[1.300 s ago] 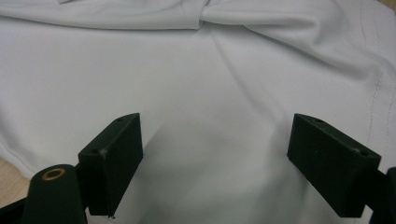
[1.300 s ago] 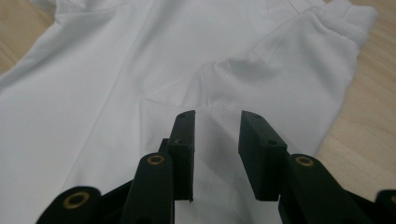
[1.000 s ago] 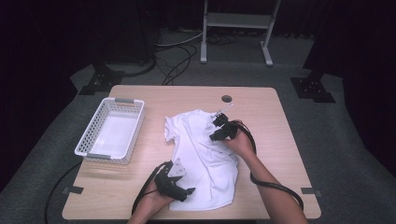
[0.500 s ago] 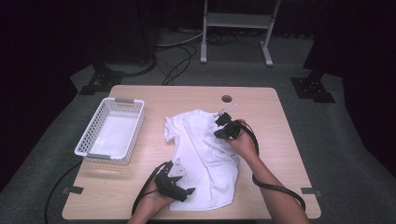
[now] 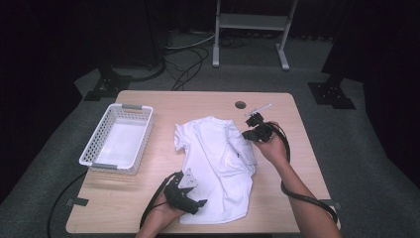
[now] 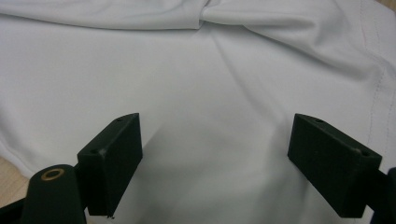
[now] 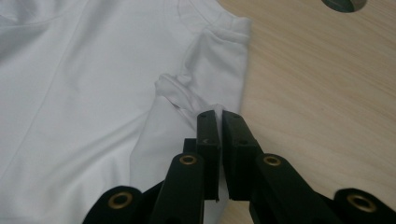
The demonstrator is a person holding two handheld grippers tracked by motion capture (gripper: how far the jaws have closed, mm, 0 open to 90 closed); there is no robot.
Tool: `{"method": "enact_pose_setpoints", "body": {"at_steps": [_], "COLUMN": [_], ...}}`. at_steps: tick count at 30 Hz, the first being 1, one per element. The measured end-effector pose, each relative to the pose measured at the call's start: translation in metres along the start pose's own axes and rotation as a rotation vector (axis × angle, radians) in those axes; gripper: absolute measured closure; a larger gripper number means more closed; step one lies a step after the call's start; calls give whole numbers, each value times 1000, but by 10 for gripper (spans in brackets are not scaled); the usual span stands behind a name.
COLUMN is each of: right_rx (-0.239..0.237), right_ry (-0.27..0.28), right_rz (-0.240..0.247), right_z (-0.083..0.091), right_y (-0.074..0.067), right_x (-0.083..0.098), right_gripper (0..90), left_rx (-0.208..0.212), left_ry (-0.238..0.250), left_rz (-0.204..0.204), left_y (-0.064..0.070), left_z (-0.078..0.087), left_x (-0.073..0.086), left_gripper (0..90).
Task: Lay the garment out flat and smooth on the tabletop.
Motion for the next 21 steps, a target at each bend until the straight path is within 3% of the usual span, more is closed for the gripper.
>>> {"method": "enact_pose_setpoints", "body": {"at_steps": [21], "right_rx": [111], "right_ry": [-36], "right_rz": [-101], "right_z": [11], "right_y": [64], "right_x": [31], "right_gripper": [851], "left_rx": [-1], "left_ry": [0], "left_rz": [0], "left_y": [0], "left_z": [0], "left_x": [0], "left_gripper": [173]}}
Point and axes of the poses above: each handheld gripper's, and its own axes: z roughly backward along the jaws, x roughly out of its underside, y roughly to its right, the point moved 3 cm from there along -z, roughly forward along the jaws, and after that the axes turned 4 degrees about -y, right-handed, at the moved point
